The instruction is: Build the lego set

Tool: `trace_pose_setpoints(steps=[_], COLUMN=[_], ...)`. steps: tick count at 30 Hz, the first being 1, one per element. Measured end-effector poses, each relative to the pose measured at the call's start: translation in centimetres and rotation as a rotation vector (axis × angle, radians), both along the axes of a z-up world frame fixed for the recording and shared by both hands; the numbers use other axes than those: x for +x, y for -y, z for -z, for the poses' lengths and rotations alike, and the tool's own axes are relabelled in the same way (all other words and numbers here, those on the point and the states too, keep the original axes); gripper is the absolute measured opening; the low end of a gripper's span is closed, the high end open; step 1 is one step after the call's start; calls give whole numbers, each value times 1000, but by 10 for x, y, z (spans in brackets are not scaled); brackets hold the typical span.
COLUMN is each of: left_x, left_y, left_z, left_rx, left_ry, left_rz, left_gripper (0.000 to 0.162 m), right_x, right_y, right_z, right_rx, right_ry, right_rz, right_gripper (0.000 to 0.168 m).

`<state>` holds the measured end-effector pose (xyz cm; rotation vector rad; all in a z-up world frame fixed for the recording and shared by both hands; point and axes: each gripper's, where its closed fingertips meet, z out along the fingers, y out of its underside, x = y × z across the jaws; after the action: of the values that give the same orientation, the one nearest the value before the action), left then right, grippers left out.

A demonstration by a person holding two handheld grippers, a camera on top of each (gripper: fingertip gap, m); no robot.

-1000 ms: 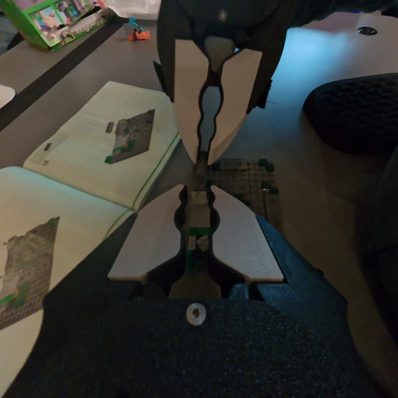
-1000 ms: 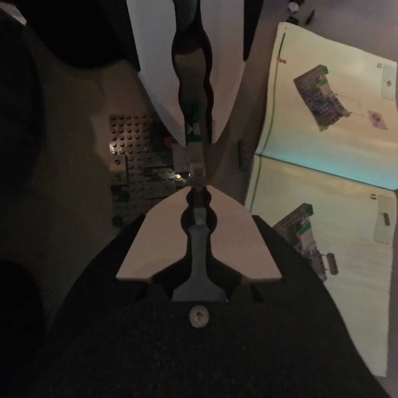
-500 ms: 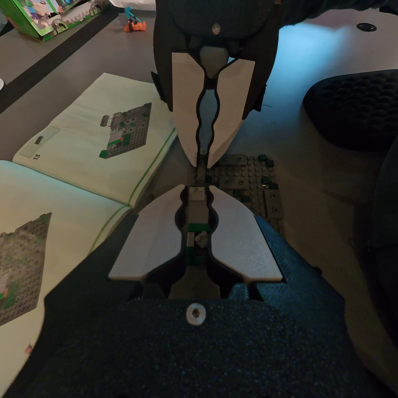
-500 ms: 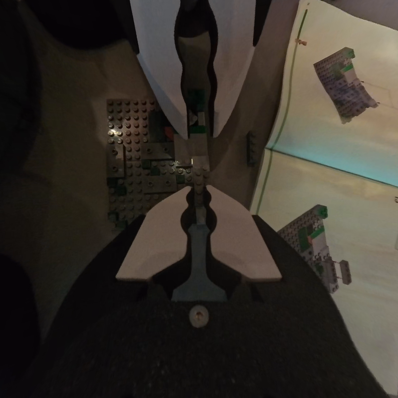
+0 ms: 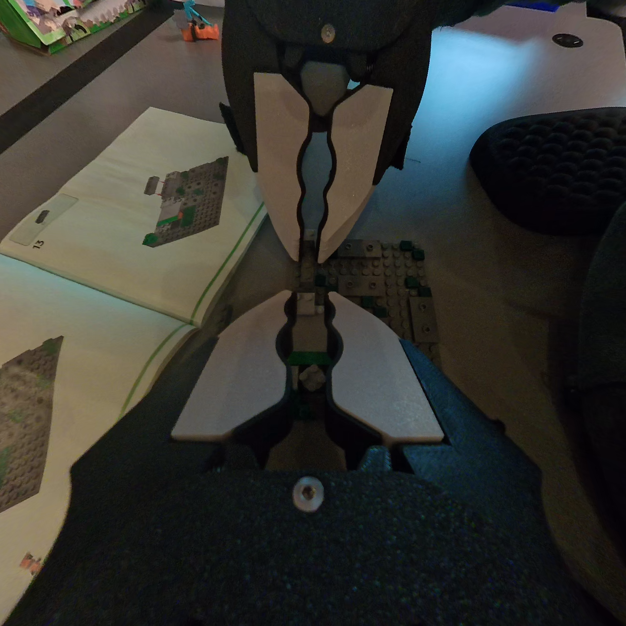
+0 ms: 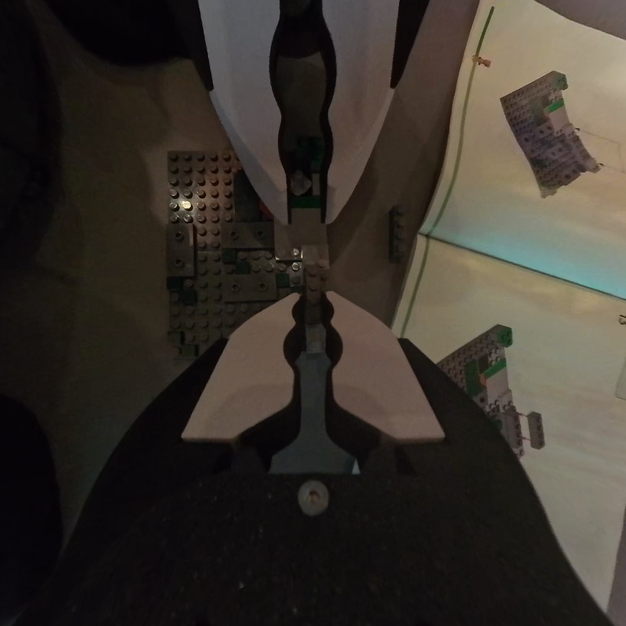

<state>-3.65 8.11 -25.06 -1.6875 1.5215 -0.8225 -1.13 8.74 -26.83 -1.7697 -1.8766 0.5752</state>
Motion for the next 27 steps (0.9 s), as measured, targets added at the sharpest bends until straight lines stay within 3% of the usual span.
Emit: trace_pose_setpoints(steps=[27], left_x=[3], left_y=[5], left_z=[6], left_rx=[-18], left_ry=[-16], left_rz=[16], left_gripper=[13], right_x=[-1], right_y=[-1], right_z=[-3], right_rx=[0], right_ry=[-25], right_rz=[11], right_gripper=[9])
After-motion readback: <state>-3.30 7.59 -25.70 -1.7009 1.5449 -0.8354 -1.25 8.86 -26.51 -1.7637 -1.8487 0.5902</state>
